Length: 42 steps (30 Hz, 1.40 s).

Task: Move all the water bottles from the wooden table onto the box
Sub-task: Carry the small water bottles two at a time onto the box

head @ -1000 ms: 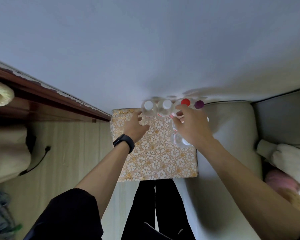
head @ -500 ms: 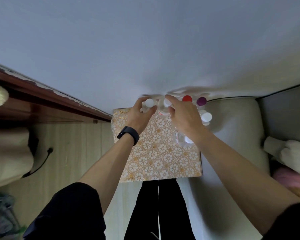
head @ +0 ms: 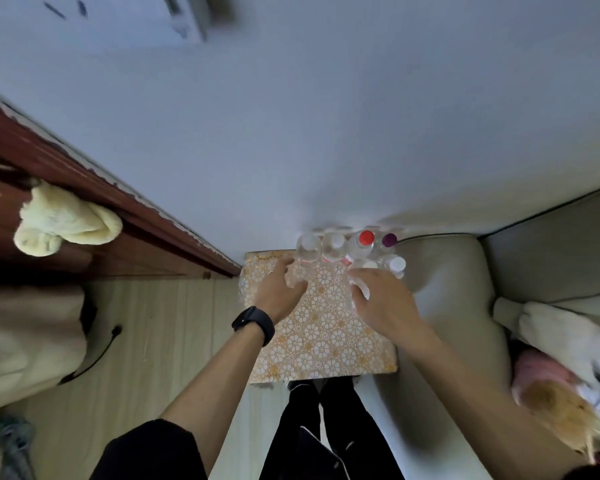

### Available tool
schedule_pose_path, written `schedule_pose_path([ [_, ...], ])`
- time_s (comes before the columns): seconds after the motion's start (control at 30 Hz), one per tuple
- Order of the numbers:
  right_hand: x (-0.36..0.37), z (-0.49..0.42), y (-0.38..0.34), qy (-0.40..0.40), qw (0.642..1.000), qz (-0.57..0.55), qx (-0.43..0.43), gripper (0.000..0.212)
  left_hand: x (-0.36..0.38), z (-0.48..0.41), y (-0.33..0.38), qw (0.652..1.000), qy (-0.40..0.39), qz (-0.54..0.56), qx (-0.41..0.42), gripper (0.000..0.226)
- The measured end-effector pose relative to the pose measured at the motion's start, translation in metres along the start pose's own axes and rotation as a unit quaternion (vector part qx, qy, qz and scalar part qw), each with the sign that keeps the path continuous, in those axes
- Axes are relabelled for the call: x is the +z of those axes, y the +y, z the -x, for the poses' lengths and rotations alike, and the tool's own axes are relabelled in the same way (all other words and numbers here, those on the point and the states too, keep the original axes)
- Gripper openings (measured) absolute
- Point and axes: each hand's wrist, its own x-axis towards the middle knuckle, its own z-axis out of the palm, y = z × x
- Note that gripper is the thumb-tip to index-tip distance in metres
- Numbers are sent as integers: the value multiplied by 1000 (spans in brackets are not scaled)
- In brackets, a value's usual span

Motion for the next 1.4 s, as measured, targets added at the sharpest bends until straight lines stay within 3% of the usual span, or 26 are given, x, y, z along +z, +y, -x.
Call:
schedule_pose_path([
  [0.23, -46, 78, -26, 22, 999, 1, -37, 35, -43, 108, 23, 997, 28, -58, 35, 56],
  [0.47, -109, 85, -69, 98, 977, 5, -188, 32, -93, 169, 51, 978, 179, -69, 75, 52],
  [0.63, -135, 94, -107, 91, 954, -9, -285, 29, -100, 221, 51, 955, 290, -36, 44, 49],
  [0.87, -98, 129, -179, 15, 899, -18, -437, 29, -78, 304, 2, 919, 390, 3, -55, 48],
  [1.07, -49, 212, -275, -45, 798, -11, -601, 27, -93, 436, -62, 827, 543, 35, -144, 46],
  [1.23, 8, 328, -353, -100, 694, 9, -712, 25, -67, 593, -134, 706, 663, 45, -244, 45],
  [1.4, 89, 491, -405, -167, 589, 0, -791, 27, 20, 766, -201, 591, 714, 44, -373, 54],
])
